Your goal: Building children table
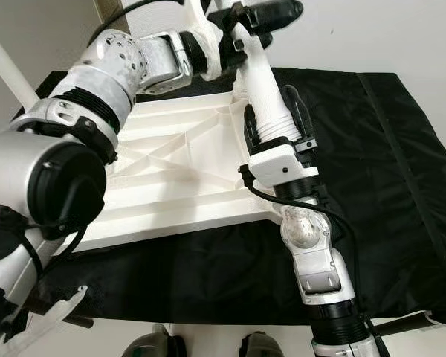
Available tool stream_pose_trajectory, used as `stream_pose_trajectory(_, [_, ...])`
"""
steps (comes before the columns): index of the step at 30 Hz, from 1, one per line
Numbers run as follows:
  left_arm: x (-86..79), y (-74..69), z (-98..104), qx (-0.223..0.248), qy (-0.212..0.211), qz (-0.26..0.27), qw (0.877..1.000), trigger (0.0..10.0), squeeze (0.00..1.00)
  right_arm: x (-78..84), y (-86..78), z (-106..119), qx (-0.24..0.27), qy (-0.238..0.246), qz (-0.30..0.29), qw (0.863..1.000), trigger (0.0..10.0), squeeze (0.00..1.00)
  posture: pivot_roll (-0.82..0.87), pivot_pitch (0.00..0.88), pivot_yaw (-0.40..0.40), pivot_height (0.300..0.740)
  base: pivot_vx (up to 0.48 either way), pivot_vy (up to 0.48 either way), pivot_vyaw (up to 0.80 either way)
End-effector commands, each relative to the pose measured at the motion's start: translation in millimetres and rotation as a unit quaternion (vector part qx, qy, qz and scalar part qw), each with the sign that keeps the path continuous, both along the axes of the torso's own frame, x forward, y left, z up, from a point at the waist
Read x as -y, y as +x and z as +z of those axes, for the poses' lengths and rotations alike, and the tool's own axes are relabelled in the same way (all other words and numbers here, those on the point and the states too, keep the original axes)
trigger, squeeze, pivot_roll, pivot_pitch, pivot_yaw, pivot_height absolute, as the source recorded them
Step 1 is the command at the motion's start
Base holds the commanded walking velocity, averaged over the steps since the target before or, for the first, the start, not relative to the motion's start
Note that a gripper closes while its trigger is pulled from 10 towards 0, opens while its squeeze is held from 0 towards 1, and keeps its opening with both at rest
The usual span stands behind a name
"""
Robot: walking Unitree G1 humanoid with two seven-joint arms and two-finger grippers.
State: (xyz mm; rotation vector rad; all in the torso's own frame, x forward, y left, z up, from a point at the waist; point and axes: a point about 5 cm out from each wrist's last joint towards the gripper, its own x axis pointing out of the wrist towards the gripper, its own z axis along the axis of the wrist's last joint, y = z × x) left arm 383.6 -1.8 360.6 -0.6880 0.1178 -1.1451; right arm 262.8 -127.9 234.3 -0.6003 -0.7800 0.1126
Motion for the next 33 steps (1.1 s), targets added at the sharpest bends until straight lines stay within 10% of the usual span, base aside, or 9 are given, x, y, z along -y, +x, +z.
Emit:
stream_pose_trajectory(1, [-3.8,-2.2,20,0.039,-0.014,0.001,0.999,10.0,0.00,-2.5,0.9,-10,-0.025,-0.017,0.003,1.000,10.0,0.00,-0.08,0.018,0.071,0.740,0.000,0.000,0.00])
stream_pose_trajectory(10, [-20.1,4.0,31,0.062,-0.010,0.048,0.997,9.6,0.00,-3.5,0.0,-13,-0.028,-0.021,0.004,0.999,10.0,0.00,-0.08,0.026,0.074,0.740,0.000,0.000,0.00])
stream_pose_trajectory(11, [-20.3,4.4,31,0.059,-0.011,0.050,0.997,3.5,0.00,-3.5,0.0,-13,-0.028,-0.020,0.004,0.999,10.0,0.00,-0.08,0.027,0.074,0.740,0.000,0.000,0.00])
stream_pose_trajectory(12, [-20.9,4.8,31,0.058,-0.013,0.053,0.997,0.0,0.00,-3.6,0.0,-13,-0.028,-0.020,0.004,0.999,10.0,0.00,-0.08,0.028,0.074,0.740,0.000,0.000,0.00])
stream_pose_trajectory(27, [-20.9,6.6,28,0.053,-0.015,0.062,0.997,0.0,0.00,-2.4,1.5,-14,-0.033,0.000,0.006,0.999,10.0,0.00,-0.07,0.031,0.068,0.740,0.000,0.000,0.00])
stream_pose_trajectory(28, [-21.1,6.7,28,0.051,-0.015,0.063,0.997,0.0,0.00,-2.0,1.9,-15,-0.038,0.010,0.010,0.999,10.0,0.77,-0.07,0.031,0.069,0.740,0.000,0.000,0.00])
stream_pose_trajectory(30, [-21.3,7.0,27,0.049,-0.014,0.065,0.997,0.0,0.00,-1.2,2.5,-15,-0.044,0.020,0.012,0.999,10.0,1.00,-0.07,0.030,0.067,0.740,0.000,0.000,0.00])
stream_pose_trajectory(31, [-21.6,7.4,27,0.053,-0.008,0.069,0.996,6.0,0.00,0.5,3.1,-16,-0.052,0.038,0.014,0.998,10.0,1.00,-0.07,0.030,0.067,0.740,0.000,0.000,0.00])
stream_pose_trajectory(33, [-21.6,7.4,27,0.053,-0.008,0.069,0.996,6.0,0.00,0.5,3.1,-16,-0.052,0.038,0.014,0.998,10.0,1.00,-0.07,0.030,0.067,0.740,0.000,0.000,0.00])
